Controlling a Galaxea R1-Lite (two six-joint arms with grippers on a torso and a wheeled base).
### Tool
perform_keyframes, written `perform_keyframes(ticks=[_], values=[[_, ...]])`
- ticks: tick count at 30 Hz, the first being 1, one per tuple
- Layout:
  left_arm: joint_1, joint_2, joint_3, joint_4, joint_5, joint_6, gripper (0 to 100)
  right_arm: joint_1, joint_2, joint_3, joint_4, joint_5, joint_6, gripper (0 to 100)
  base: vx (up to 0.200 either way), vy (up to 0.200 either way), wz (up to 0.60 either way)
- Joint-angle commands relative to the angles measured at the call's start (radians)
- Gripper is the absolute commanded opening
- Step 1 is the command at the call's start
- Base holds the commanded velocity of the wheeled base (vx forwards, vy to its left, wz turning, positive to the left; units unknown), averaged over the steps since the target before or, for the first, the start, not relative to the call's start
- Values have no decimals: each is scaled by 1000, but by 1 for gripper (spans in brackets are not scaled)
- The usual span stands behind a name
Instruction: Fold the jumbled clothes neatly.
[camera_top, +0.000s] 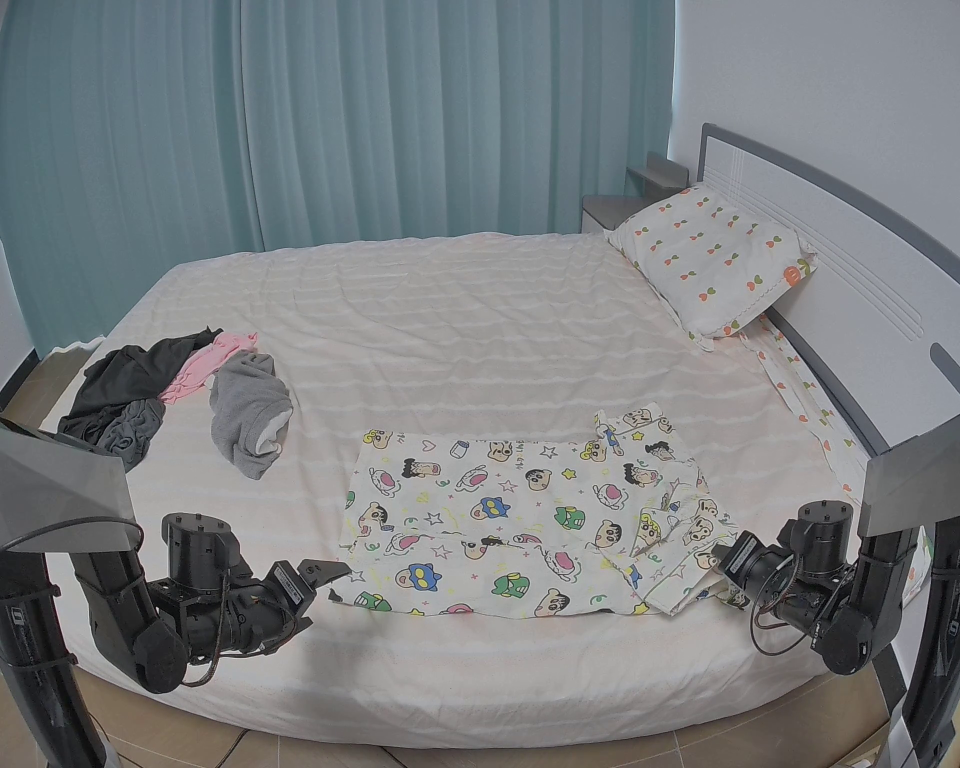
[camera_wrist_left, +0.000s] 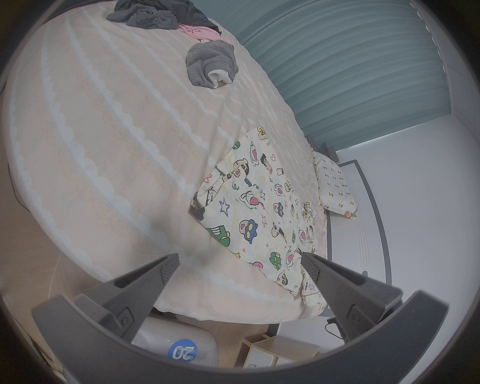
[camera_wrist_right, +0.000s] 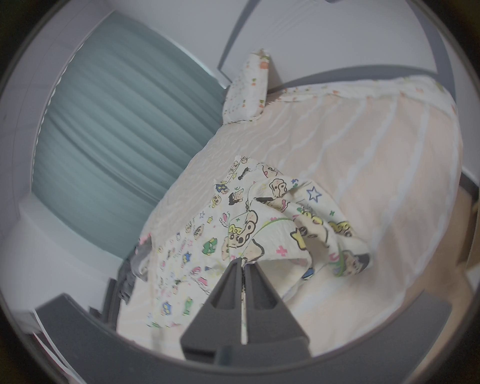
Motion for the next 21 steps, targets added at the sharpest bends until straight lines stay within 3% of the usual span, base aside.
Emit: perform_keyframes(ticks=[1,10,11,21], values=[[0,0,0,0,0,0,100,11,8,42,-10,-56,-46,0,0,0,0],[0,0,0,0,0,0,100,13,85,50,-10,-65,-49,0,0,0,0],[0,0,0,0,0,0,100,13,91,53,-10,-65,-49,100,0,0,0],[0,0,0,0,0,0,100,41,-61,167,-11,-60,-36,100,0,0,0]])
